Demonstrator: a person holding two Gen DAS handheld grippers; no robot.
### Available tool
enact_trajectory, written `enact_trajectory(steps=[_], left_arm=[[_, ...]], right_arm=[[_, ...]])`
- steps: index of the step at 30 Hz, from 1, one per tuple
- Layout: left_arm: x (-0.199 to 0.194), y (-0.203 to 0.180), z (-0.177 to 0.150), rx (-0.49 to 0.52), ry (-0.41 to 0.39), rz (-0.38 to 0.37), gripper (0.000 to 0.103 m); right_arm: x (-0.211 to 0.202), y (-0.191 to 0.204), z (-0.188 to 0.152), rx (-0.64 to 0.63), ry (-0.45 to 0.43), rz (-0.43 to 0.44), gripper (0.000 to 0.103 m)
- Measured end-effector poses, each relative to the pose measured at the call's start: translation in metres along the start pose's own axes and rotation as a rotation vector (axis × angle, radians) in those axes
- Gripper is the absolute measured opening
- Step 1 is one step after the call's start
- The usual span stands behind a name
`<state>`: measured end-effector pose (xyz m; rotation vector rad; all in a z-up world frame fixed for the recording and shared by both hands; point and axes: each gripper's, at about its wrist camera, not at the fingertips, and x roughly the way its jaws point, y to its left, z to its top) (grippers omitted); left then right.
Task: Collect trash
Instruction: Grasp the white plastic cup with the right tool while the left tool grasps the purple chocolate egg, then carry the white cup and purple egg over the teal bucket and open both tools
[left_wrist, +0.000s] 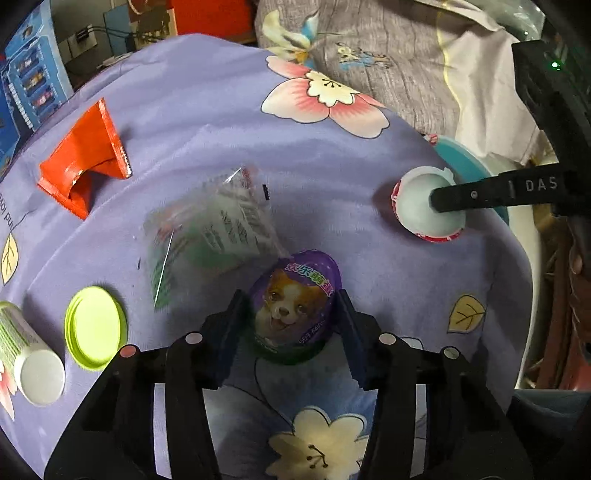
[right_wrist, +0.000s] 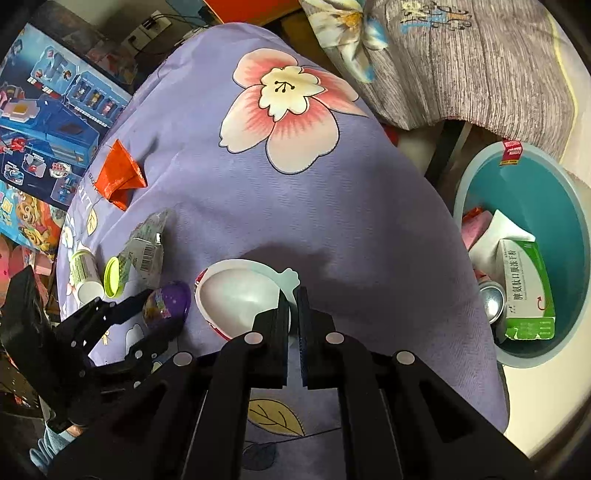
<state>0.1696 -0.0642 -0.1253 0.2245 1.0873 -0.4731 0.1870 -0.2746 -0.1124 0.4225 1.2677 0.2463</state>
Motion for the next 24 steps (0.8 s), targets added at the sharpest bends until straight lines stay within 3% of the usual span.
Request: enact_trajectory(steps=[6, 15, 24], left_arm=[[-0.017, 0.002, 0.002, -0.074, -0.02, -0.023, 0.049], [-0.048, -0.036, 0.02, -0.028, -0.079, -0.035, 0.049], [-0.049, -0.082, 0.051, 0.016, -0.094, -0.103, 0.05]], right_arm=[[-0.011, -0.004, -0.002, 0.005, -0.024, 0.018, 0.005], [-0.043, -0.027, -0.004, 0.04, -0.092, 0.038, 0.005], [-0.086, -0.082, -0.007, 0.117, -0.182, 0.02, 0.005]])
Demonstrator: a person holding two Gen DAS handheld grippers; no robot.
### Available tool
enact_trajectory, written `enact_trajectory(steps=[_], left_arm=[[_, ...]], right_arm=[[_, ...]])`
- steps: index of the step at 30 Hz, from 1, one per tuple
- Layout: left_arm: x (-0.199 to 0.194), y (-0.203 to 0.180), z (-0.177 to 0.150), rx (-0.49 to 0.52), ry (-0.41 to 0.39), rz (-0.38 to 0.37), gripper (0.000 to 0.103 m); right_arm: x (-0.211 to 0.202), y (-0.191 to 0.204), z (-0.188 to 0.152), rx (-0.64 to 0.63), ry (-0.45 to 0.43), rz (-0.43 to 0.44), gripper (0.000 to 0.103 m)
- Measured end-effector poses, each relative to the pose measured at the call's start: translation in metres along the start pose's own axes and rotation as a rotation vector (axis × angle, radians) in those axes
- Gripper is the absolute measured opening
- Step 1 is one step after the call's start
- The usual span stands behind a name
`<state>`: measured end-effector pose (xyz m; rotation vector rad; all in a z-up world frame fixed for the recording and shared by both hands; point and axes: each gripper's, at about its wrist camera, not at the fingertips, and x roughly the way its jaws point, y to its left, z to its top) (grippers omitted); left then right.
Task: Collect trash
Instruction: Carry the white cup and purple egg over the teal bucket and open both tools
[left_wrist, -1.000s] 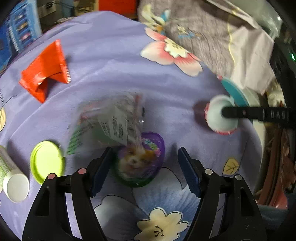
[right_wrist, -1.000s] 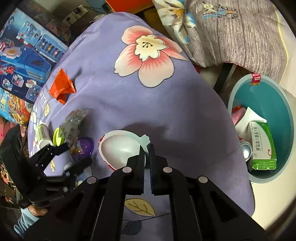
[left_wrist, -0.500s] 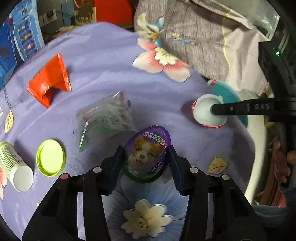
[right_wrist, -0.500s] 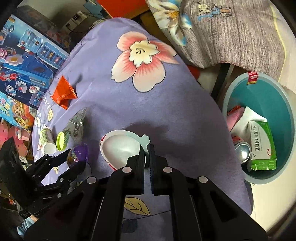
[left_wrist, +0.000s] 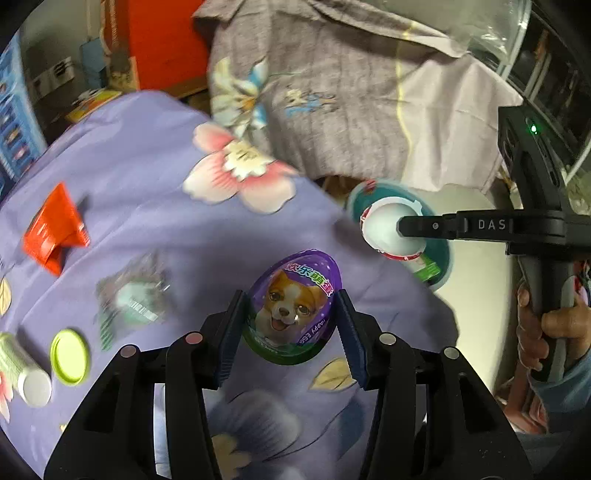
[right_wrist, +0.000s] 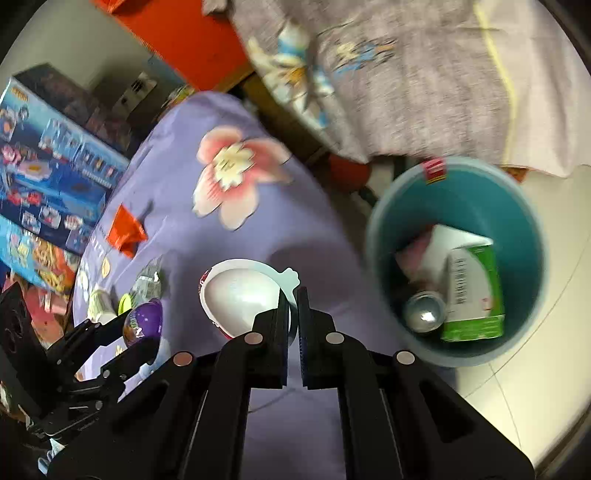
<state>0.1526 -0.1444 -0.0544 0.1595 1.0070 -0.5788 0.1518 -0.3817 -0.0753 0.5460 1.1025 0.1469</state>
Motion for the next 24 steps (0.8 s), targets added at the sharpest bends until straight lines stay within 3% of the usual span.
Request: enact_trajectory(steps=[10, 24], left_arm=[[0.03, -0.072, 0.042, 0.091, 0.013, -0.063, 0.05], [0.112, -0.142, 0.063, 0.169, 0.142, -0.118, 0.05]], right_arm=[[-0.056, -0.094, 0.01, 0.135, -0.101, -0.075, 0.005], [-0.049, -0.171, 0.001, 0.254, -0.048, -0.108, 0.005]])
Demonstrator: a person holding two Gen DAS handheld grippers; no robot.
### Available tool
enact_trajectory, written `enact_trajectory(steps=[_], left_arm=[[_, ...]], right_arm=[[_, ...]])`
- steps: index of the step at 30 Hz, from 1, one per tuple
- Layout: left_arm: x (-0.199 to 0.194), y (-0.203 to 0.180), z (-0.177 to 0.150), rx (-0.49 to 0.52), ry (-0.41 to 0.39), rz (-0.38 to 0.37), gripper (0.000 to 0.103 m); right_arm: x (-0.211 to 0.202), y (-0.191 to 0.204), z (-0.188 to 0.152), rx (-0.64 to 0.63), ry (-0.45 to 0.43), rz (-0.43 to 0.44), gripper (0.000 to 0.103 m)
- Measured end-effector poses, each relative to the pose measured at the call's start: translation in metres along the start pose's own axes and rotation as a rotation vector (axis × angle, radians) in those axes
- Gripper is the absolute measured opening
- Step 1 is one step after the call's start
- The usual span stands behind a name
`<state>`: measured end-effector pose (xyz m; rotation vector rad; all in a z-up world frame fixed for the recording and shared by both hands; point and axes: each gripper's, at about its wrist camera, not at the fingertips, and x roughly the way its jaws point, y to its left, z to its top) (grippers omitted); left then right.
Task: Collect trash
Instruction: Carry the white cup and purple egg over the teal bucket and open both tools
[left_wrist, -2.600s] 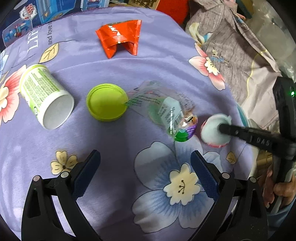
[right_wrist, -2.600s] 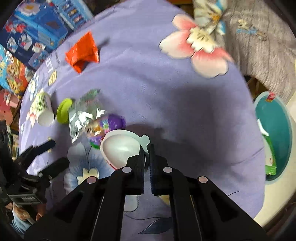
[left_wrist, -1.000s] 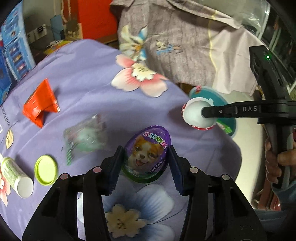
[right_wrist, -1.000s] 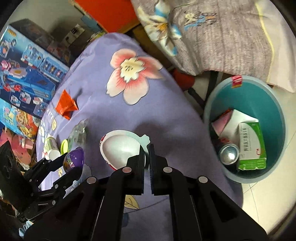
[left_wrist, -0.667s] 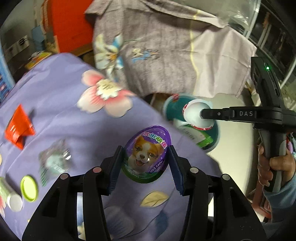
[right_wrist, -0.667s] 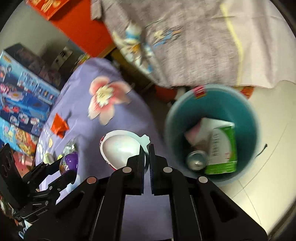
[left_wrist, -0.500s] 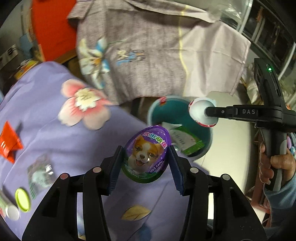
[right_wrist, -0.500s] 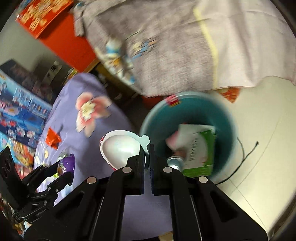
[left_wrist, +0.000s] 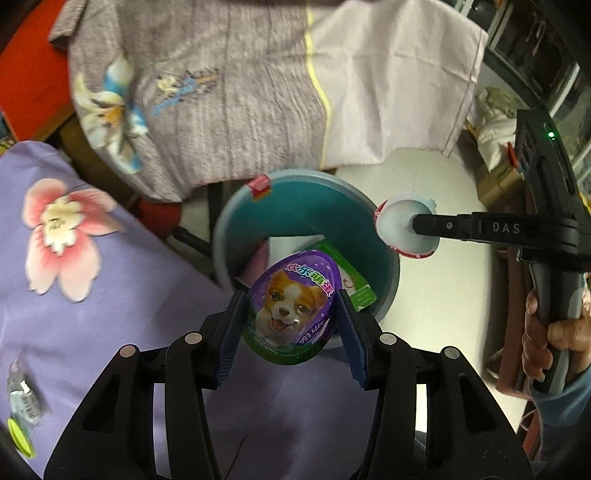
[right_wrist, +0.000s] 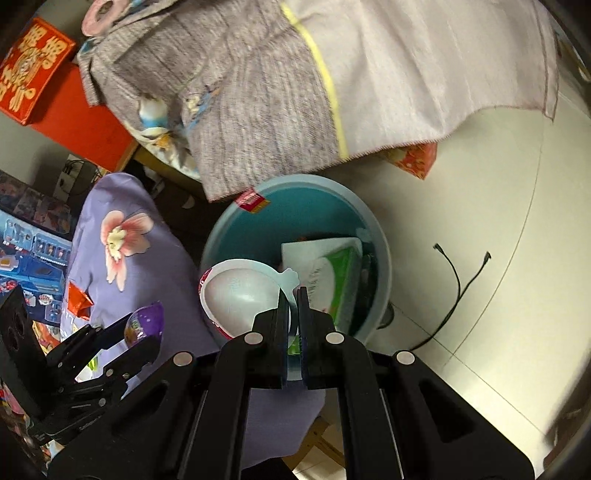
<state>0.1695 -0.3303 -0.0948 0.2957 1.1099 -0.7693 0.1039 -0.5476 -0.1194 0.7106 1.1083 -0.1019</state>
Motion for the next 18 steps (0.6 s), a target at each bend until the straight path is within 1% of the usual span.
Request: enact_trajectory(steps=[6, 8, 10, 16, 18], left_arm=[[0.034, -0.016, 0.012, 0.017, 0.053, -0.02, 0.051], [0.039, -0.018, 0.013, 0.013, 0.062, -0.019, 0.052], [0.042, -0.017, 0.014, 0.006, 0.067, -0.015, 0.054], [0.034, -0.011, 0.016, -0.019, 0.046, -0.003, 0.071], [0.03, -0.011, 0.016, -0.02, 0.035, 0.008, 0.078]], right_arm=[[0.007, -0.014, 0.003, 0.022, 0.021, -0.016, 0.005], [0.009, -0.016, 0.003, 0.026, 0.024, -0.019, 0.005], [0.009, -0.017, 0.005, 0.026, 0.026, -0.02, 0.005], [0.01, -0.015, 0.006, 0.02, 0.025, -0.02, 0.005], [0.01, -0.013, 0.006, 0.018, 0.025, -0.021, 0.005]])
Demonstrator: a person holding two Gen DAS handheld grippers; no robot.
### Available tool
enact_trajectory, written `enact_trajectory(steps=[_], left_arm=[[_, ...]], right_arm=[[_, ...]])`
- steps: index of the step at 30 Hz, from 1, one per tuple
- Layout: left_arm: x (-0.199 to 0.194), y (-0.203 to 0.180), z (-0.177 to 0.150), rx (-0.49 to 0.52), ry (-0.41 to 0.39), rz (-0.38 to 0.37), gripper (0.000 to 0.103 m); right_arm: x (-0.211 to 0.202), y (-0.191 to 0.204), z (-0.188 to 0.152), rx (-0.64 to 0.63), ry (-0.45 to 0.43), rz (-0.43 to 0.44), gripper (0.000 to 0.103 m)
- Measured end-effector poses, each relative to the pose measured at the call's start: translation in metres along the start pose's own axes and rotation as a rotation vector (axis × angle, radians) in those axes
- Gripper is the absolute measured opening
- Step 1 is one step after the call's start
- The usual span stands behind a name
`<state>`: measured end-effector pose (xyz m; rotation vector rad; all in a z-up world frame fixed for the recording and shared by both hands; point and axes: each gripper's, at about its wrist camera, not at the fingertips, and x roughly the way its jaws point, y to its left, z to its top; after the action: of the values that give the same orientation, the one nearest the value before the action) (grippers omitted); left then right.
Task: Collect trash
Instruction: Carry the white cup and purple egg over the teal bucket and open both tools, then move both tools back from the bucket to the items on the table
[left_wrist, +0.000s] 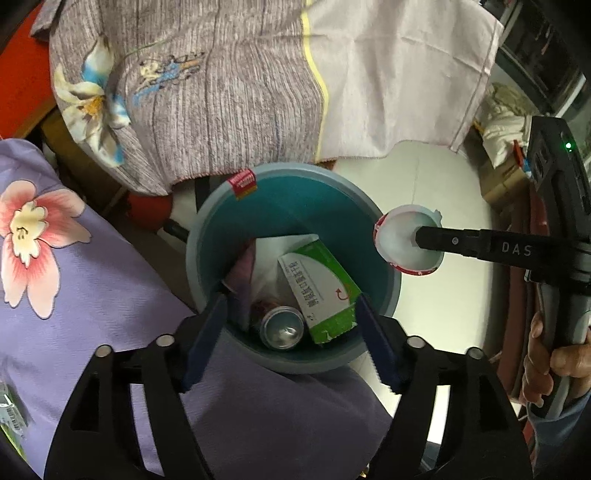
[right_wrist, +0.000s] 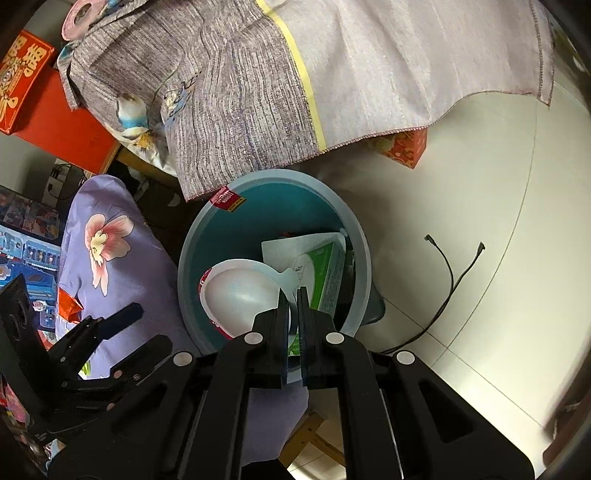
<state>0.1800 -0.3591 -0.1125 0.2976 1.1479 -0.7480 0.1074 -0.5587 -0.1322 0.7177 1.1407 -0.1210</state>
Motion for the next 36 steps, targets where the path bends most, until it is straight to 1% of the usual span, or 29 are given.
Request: enact_trajectory(steps=[5, 9, 10, 11, 12, 13, 16, 17, 18, 21, 22, 26, 36], left_arm=[[-0.006, -0.001, -0.005, 0.013, -0.007, 0.013, 0.087], [-0.008, 0.002, -0.007, 0.005, -0.004, 0.019, 0.09], [-0.008, 0.003, -0.008, 0.001, -0.004, 0.017, 0.09], [-0.008, 0.004, -0.008, -0.002, -0.005, 0.017, 0.091], [-0.01, 0.005, -0.009, -0.004, -0.008, 0.02, 0.091], [-0.011, 0.006, -0.01, -0.005, -0.009, 0.021, 0.091], [-0.014, 0.01, -0.012, -0.011, -0.013, 0.02, 0.092], [-0.015, 0.012, -0.012, -0.015, -0.014, 0.021, 0.093], [-0.016, 0.013, -0.013, -0.021, -0.015, 0.021, 0.093], [-0.017, 0.017, -0.015, -0.033, -0.015, 0.018, 0.095], [-0.017, 0.018, -0.016, -0.036, -0.015, 0.02, 0.095], [-0.021, 0.024, -0.022, -0.052, -0.012, 0.024, 0.097], [-0.035, 0.044, -0.039, -0.107, -0.016, 0.027, 0.098]], right_arm=[[0.002, 0.006, 0.001, -0.018, 0.004, -0.019, 0.008], [0.008, 0.017, 0.001, -0.045, 0.024, -0.017, 0.01], [0.01, 0.02, 0.001, -0.049, 0.027, -0.016, 0.015], [0.01, 0.023, 0.002, -0.053, 0.027, -0.009, 0.031], [0.01, 0.025, 0.001, -0.054, 0.025, -0.005, 0.044], [0.009, 0.028, 0.002, -0.059, 0.015, -0.005, 0.06], [0.007, 0.034, 0.003, -0.07, 0.013, -0.003, 0.062], [0.007, 0.035, 0.003, -0.068, 0.017, -0.002, 0.069], [0.007, 0.036, 0.003, -0.068, 0.017, -0.004, 0.072], [0.007, 0.039, 0.001, -0.07, 0.024, -0.014, 0.076], [0.008, 0.039, 0.0, -0.067, 0.031, -0.016, 0.079], [0.01, 0.039, -0.003, -0.054, 0.051, -0.024, 0.08], [0.006, 0.052, -0.013, -0.05, 0.054, -0.044, 0.081]])
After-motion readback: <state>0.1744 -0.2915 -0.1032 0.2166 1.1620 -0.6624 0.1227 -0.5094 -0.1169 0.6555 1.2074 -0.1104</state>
